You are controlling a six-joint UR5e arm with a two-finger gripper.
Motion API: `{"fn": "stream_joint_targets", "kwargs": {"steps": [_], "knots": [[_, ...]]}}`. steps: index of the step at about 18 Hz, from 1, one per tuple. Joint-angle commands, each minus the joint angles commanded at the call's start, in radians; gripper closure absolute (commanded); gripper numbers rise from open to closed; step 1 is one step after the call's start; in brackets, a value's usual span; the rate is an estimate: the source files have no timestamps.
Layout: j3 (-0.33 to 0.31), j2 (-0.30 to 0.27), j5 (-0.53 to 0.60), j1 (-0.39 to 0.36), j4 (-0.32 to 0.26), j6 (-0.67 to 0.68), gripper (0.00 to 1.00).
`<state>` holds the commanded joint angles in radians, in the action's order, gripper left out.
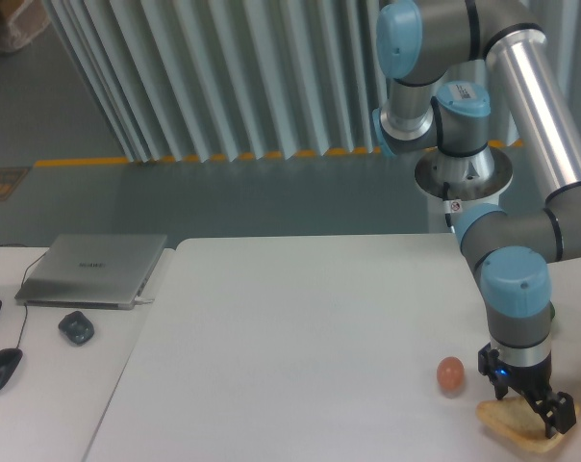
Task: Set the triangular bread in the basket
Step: 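Move the gripper over the triangular bread slice and lower it, then close the gripper on the bread slice and lift it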
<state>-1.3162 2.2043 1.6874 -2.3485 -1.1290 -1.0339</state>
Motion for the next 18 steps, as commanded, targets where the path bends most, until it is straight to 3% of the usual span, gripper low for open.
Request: {"fn": "stream_joint_targets", "kwargs": {"steps": [1, 3, 5, 6, 18], "knots": [[0.0, 0.0, 0.002, 0.0, 0.0, 0.0, 0.06], [0.0, -0.003, 0.003, 0.0, 0.0, 0.002, 0.54], [-0.003, -0.011, 0.005, 0.0, 0.0, 0.006, 0.93], [-0.008, -0.017, 0.005, 0.0, 0.0, 0.008, 1.0], [-0.023, -0.133, -0.103, -0.066, -0.009, 0.003, 1.0]]}}
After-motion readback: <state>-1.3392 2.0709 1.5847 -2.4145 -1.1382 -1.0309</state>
